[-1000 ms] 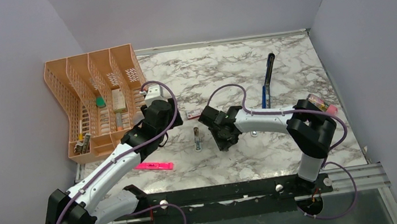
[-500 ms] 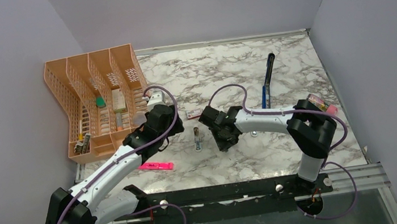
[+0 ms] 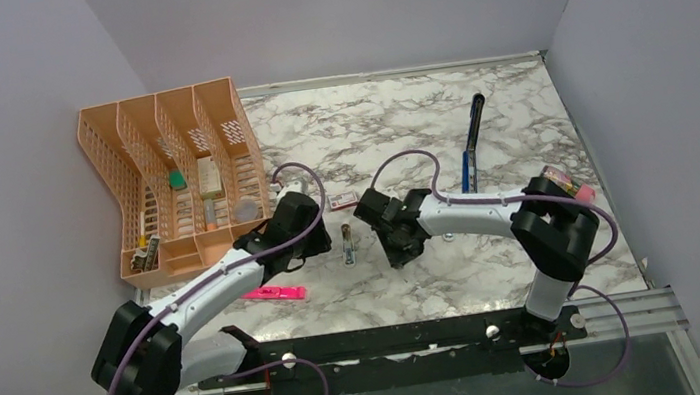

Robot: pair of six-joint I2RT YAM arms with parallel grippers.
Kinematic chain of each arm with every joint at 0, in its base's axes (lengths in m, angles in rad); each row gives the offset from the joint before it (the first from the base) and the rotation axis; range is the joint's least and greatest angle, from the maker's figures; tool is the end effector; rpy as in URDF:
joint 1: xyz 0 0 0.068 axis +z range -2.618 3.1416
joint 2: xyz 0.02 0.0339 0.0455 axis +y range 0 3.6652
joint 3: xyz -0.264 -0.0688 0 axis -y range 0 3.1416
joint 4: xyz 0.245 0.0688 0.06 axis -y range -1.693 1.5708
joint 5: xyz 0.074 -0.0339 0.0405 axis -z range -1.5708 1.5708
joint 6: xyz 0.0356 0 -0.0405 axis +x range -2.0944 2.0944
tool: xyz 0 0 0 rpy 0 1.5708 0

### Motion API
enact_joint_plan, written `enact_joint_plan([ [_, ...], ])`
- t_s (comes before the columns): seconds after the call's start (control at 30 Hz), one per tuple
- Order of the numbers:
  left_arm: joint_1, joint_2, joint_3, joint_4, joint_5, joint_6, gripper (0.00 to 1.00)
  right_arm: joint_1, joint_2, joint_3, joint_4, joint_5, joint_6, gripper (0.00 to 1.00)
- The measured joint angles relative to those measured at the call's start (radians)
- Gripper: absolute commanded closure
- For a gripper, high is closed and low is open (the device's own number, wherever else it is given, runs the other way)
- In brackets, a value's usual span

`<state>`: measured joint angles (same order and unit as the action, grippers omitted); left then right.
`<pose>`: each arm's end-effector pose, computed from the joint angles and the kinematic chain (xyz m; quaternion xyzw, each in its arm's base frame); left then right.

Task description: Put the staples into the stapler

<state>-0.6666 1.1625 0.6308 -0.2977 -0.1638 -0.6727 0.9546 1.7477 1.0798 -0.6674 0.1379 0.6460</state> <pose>0.1847 -0.1379 0.2028 -0.0325 0.9289 -0.1643 0.3304 0.1898 0.2595 0.1625 -0.1443 0.9802 0.0364 0.1307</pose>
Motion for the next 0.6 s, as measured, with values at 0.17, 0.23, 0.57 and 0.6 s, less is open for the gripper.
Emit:
enact_joint_plan([
  [0.17,-0.001,0.058,-0.026,0.03,0.053,-0.015,0.58,0.0,-0.024,-0.009,0.006,0.016,0.016,0.77],
  [0.23,-0.002,0.076,-0.035,0.041,0.069,-0.023,0.59,0.0,-0.039,-0.01,0.015,0.031,0.024,0.76],
  [0.57,-0.02,0.156,-0.058,0.108,0.143,-0.058,0.7,0.0,-0.092,-0.01,0.094,0.062,0.065,0.76],
  [0.6,-0.021,0.163,-0.059,0.114,0.149,-0.061,0.71,0.0,-0.092,-0.01,0.103,0.062,0.066,0.76],
])
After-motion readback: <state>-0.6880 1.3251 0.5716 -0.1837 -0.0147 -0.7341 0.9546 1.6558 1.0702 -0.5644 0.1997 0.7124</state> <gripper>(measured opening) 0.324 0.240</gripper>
